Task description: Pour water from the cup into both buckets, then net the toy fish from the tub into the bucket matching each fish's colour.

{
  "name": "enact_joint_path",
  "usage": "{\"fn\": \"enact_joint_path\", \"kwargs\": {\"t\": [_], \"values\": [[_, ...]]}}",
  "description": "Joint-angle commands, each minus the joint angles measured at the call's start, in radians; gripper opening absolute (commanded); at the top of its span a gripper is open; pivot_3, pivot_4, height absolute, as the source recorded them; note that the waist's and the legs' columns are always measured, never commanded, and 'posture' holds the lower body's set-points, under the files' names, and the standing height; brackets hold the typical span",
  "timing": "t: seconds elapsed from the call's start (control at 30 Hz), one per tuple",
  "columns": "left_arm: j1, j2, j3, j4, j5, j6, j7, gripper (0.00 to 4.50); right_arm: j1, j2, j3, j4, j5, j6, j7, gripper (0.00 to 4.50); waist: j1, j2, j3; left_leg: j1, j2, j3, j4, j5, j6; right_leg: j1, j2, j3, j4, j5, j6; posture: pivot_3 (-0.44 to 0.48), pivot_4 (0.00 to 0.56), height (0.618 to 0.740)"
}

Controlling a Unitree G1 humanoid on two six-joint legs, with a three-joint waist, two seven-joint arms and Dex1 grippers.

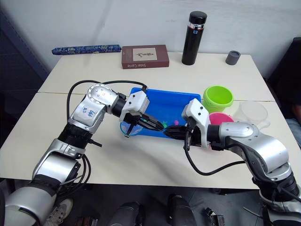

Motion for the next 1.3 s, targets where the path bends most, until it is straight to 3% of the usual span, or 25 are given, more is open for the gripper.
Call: {"fn": "enact_joint_path", "kwargs": {"t": [0.03,0.17,0.23,0.27,0.3,0.37,0.53,0.57,0.67,0.8,0.97,1.1,1.3], "values": [[-0.009,0.016,-0.004,-0.014,0.016,0.037,0.005,0.0,-0.005,-0.006,-0.031,-0.024,0.009,-0.016,0.009,0.04,0.0,0.0,0.0,0.0,0.0,0.0,0.0,0.0,0.0,0.0,0.0,0.0,0.0,0.0,0.0,0.0,0.15,0.74],[-0.02,0.01,-0.001,-0.004,0.031,0.073,0.041,0.0,0.006,-0.009,-0.037,-0.034,0.015,-0.018,0.012,0.04,0.0,0.0,0.0,0.0,0.0,0.0,0.0,0.0,0.0,0.0,0.0,0.0,0.0,0.0,0.0,0.0,0.15,0.74],[-0.019,0.011,-0.002,-0.005,0.039,0.066,0.053,0.72,0.007,-0.014,-0.033,-0.033,0.009,-0.016,0.011,0.0,0.0,0.0,0.0,0.0,0.0,0.0,0.0,0.0,0.0,0.0,0.0,0.0,0.0,0.0,0.0,0.0,0.15,0.74],[-0.016,0.014,0.004,-0.011,0.035,0.068,0.055,0.72,0.006,-0.015,-0.029,-0.032,0.004,-0.016,0.01,0.0,0.0,0.0,0.0,0.0,0.0,0.0,0.0,0.0,0.0,0.0,0.0,0.0,0.0,0.0,0.0,0.0,0.15,0.74],[-0.015,0.022,0.014,-0.023,0.027,0.078,0.052,1.24,0.004,-0.015,-0.026,-0.029,0.001,-0.017,0.01,0.0,0.0,0.0,0.0,0.0,0.0,0.0,0.0,0.0,0.0,0.0,0.0,0.0,0.0,0.0,0.0,0.0,0.15,0.74],[-0.015,0.034,0.032,-0.043,0.011,0.096,0.05,1.87,0.001,-0.016,-0.023,-0.024,-0.003,-0.018,0.012,0.0,0.0,0.0,0.0,0.0,0.0,0.0,0.0,0.0,0.0,0.0,0.0,0.0,0.0,0.0,0.0,0.0,0.15,0.74],[-0.032,0.102,0.112,-0.121,-0.057,0.219,0.046,4.22,0.014,-0.026,-0.029,-0.019,-0.013,-0.029,0.026,0.0,-0.002,0.0,0.0,0.0,0.0,0.0,0.0,0.0,0.0,0.0,0.0,0.0,0.0,0.0,0.0,0.0,0.15,0.74],[-0.034,0.114,0.127,-0.138,-0.072,0.245,0.049,4.47,0.018,-0.029,-0.031,-0.019,-0.014,-0.031,0.028,0.0,-0.002,0.0,0.0,0.0,0.0,0.0,0.0,0.0,0.0,0.0,0.0,0.0,0.0,0.0,0.0,0.0,0.15,0.74],[-0.04,0.132,0.17,-0.173,-0.108,0.295,0.077,4.47,0.028,-0.035,-0.035,-0.019,-0.019,-0.037,0.033,0.0,-0.002,0.0,0.0,0.0,0.0,-0.001,0.0,0.0,0.0,0.0,0.0,0.0,0.0,0.0,0.0,0.0,0.15,0.74],[-0.073,0.215,0.298,-0.186,-0.184,0.427,0.131,4.47,0.045,-0.048,-0.054,-0.009,-0.027,-0.046,0.034,0.0,-0.002,0.0,0.0,0.0,0.0,0.0,0.0,0.0,0.0,0.0,0.0,0.0,0.0,0.0,0.0,0.0,0.15,0.74],[-0.047,0.354,0.359,-0.216,-0.234,0.532,0.12,4.47,0.022,-0.053,-0.111,0.038,-0.033,-0.059,0.015,0.0,-0.005,0.0,0.0,0.0,0.0,-0.001,0.0,0.0,0.0,0.0,0.0,0.0,0.0,0.0,0.0,0.0,0.15,0.74],[0.059,0.477,0.371,-0.24,-0.242,0.525,0.078,4.47,-0.009,-0.069,-0.149,0.091,-0.061,-0.084,0.004,0.0,-0.011,0.001,0.0,0.0,0.0,0.0,-0.001,0.0,0.0,0.0,0.0,0.0,0.0,0.0,0.0,0.0,0.15,0.74],[0.249,0.506,0.427,-0.316,-0.301,0.517,0.081,4.47,-0.114,-0.104,-0.062,0.237,-0.274,-0.224,-0.02,0.0,-0.005,0.002,0.001,0.0,0.0,0.0,0.0,0.0,0.0,0.0,-0.001,0.001,0.0,0.0,0.0,0.0,0.15,0.74]]}}
